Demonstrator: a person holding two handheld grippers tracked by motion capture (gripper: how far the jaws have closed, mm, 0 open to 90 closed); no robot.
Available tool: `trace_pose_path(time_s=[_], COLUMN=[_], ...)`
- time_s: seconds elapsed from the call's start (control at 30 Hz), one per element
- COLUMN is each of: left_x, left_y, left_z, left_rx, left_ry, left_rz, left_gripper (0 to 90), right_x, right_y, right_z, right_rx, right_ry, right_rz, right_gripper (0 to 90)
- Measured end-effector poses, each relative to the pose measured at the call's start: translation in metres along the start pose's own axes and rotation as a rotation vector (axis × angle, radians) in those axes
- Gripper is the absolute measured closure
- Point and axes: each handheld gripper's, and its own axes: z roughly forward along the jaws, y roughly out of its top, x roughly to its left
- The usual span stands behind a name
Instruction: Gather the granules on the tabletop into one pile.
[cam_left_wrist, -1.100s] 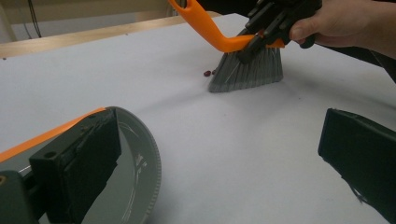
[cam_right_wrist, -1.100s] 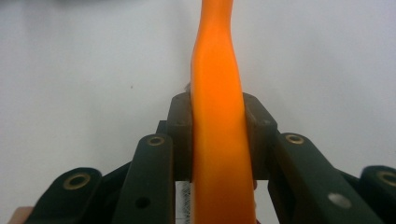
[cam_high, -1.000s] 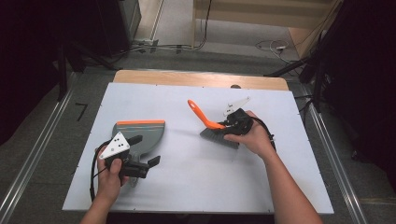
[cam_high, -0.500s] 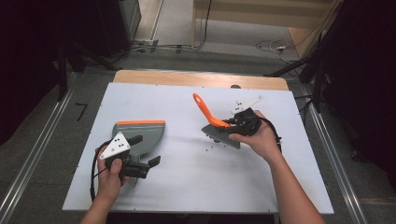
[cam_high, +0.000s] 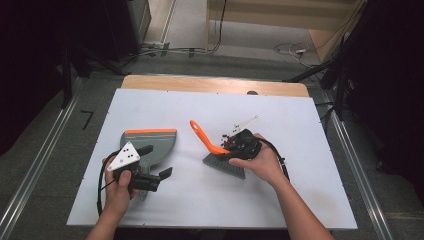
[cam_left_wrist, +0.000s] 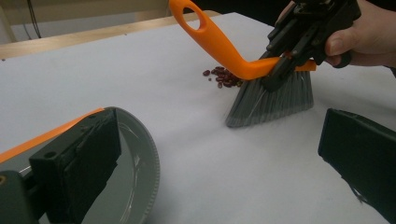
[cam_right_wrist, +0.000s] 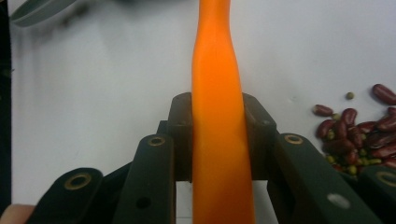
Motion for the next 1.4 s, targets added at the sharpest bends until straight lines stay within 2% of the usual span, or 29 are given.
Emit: trace_pose_path(time_s=[0.23, 0.43, 0.67, 0.87, 1.17, 1.4], left_x=[0.0, -0.001, -0.001, 0.0, 0.003, 0.007], left_y=[0.0, 0.0, 0.0, 0.002, 0.002, 0.001], left_z=[0.0, 0.001, 0.0, -0.002, -0.005, -0.009], left_rx=[-0.001, 0.001, 0.002, -0.014, -0.021, -0.029], left_ry=[0.0, -0.001, -0.001, -0.007, 0.008, 0.018], left_rz=[0.001, 0.001, 0.003, -0.006, -0.016, -0.025], left_gripper=[0.0, 0.0, 0.0, 0.0, 0.0, 0.0], right_x=[-0.019, -0.027, -0.025, -0.022, -0.019, -0.014], right_y=[-0.004, -0.003, -0.003, -0.015, -0.047, -0.08], right_z=[-0.009, -0.02, -0.04, -0.056, -0.083, -0.098], right_rx=[-0.029, -0.041, -0.1, -0.15, -0.203, -0.25], right_ry=[-0.074, -0.176, -0.184, -0.186, -0.211, -0.227], right_rz=[0.025, 0.042, 0.054, 0.091, 0.144, 0.204], right_gripper=[68.3, 68.5, 68.5, 68.4, 68.5, 68.5])
